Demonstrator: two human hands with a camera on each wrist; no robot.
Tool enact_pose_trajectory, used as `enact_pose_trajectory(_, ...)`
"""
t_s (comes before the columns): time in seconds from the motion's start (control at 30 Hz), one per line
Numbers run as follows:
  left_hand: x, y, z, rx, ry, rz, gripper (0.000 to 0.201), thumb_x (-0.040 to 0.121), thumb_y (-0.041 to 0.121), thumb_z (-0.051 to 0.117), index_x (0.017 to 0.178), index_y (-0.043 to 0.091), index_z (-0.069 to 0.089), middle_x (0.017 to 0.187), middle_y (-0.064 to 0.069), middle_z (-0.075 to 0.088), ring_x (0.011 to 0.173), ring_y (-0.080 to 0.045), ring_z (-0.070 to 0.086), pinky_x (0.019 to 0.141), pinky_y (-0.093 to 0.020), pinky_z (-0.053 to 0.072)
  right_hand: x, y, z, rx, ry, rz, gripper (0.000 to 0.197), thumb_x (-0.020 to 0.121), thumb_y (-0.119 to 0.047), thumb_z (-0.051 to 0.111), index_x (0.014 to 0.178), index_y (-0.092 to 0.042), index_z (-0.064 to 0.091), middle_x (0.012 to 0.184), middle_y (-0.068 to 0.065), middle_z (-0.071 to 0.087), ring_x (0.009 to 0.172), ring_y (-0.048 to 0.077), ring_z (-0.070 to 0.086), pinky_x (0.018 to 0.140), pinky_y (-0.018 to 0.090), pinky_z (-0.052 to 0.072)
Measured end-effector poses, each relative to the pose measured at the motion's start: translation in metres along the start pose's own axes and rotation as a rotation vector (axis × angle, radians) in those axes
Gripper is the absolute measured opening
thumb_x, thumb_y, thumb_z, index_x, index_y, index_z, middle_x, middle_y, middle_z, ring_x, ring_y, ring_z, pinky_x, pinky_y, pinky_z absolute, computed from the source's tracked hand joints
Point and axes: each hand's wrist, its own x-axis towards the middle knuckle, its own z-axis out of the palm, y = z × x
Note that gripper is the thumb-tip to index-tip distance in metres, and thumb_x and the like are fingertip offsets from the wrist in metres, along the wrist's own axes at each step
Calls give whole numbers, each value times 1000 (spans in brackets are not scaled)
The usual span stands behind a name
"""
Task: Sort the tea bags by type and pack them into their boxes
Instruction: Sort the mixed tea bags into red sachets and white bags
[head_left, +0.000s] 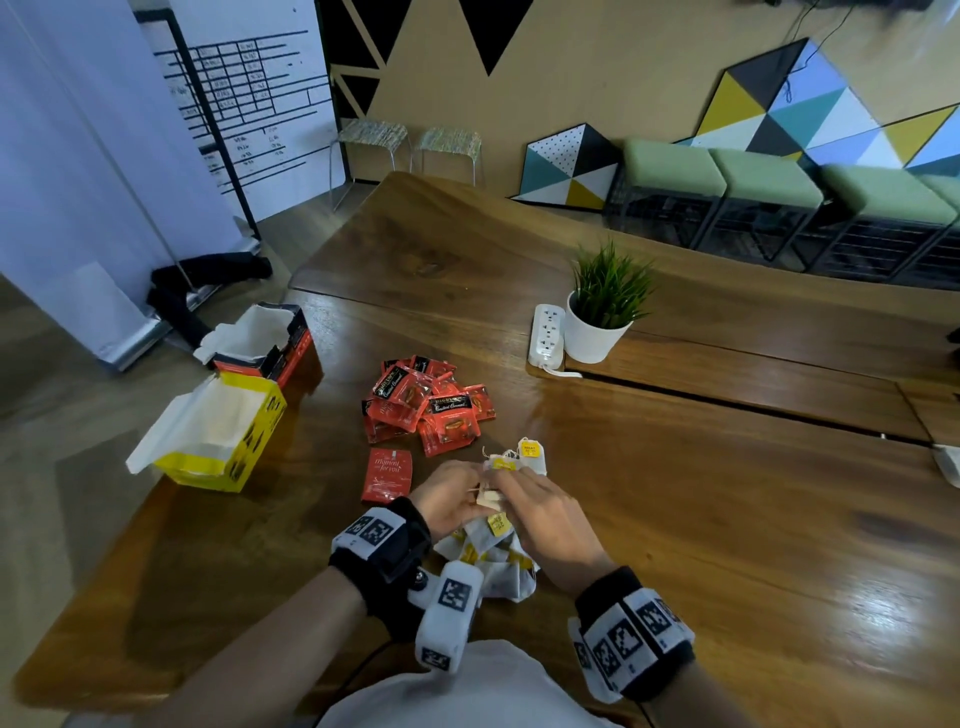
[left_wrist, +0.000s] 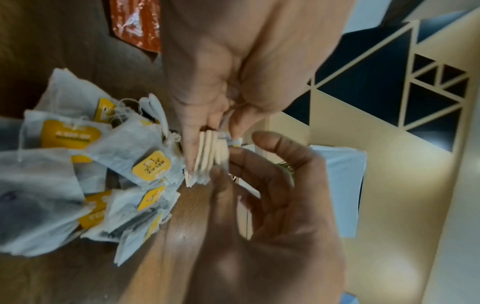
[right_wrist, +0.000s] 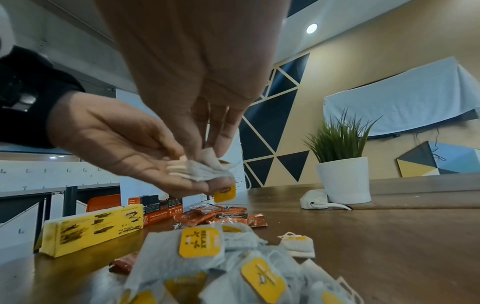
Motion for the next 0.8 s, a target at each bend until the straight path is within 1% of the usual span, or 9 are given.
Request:
enact_pose_trajectory(0.1,-1,1,-1,-9,-9,15,34,99,17,41,119,-7,54,105,-17,61,91,-21,61,76,-27,55,-5,0,2,24,2,-9,33,83,-17,51,116,-18,50,99,-1,66,92,16,59,68,22,45)
enact_pose_trajectory(0.17,0,1,-2,20,-4,17,34,97,12,45,122,-10,51,109,-19,60,93,-22,61,78,-27,54,-9,-1,4,44,-10,-43,39,80,-12,45,119,-18,48,109,1,66,103,15,58,78,23,46)
enact_pose_trajectory(0.23,1,1,-2,32,14,10,30,95,1,44,123,-9,49,105,-18,60,91,-22,60,74,-26,54,-14,0,3,143,46,-20,40,82,-4,42,118,-16,51,111,3,66,106,13,54,86,20,42)
enact_pose_trajectory(0.33,4,-1,-5,23,51,22,36,92,-8,43,128,-10,44,122,-24,56,100,-27,58,81,-30,51,-20,14,-2,301,206,195,34,85,2,43,110,-15,59,108,0,65,100,8,57,85,19,45)
enact_pose_trajectory(0.4,4,0,-8,-17,76,29,37,92,-10,41,129,-9,43,130,-25,51,97,-27,58,83,-34,49,-23,32,-4,352,190,397,31,86,4,47,105,-17,61,105,-2,64,95,8,59,81,23,49)
enact_pose_trajectory(0.5,1,4,-18,-53,93,19,37,92,-10,39,129,-6,44,130,-23,51,91,-23,58,84,-36,47,-27,65,4,291,45,627,27,86,3,49,99,-18,60,102,1,65,88,12,60,78,29,51)
enact_pose_trajectory(0.63,-3,7,-32,-64,117,-22,40,94,-7,38,133,-5,39,112,-16,58,96,-25,57,92,-40,45,-26,88,17,125,-263,756,21,86,-10,56,105,-20,56,118,6,57,107,24,57,89,37,48)
enact_pose_trajectory(0.73,-10,11,-33,-34,94,-31,37,95,-6,37,131,-4,40,107,-14,59,96,-25,60,81,-36,54,-28,80,23,61,-491,789,44,80,-26,68,117,-19,45,124,4,47,114,23,50,94,39,47)
enact_pose_trajectory(0.8,-11,12,-32,-18,77,-28,36,95,-6,37,130,-2,42,109,-15,59,97,-25,60,77,-37,56,-35,69,31,5,-523,763,60,77,-33,71,124,-17,37,124,3,43,118,22,45,94,38,47)
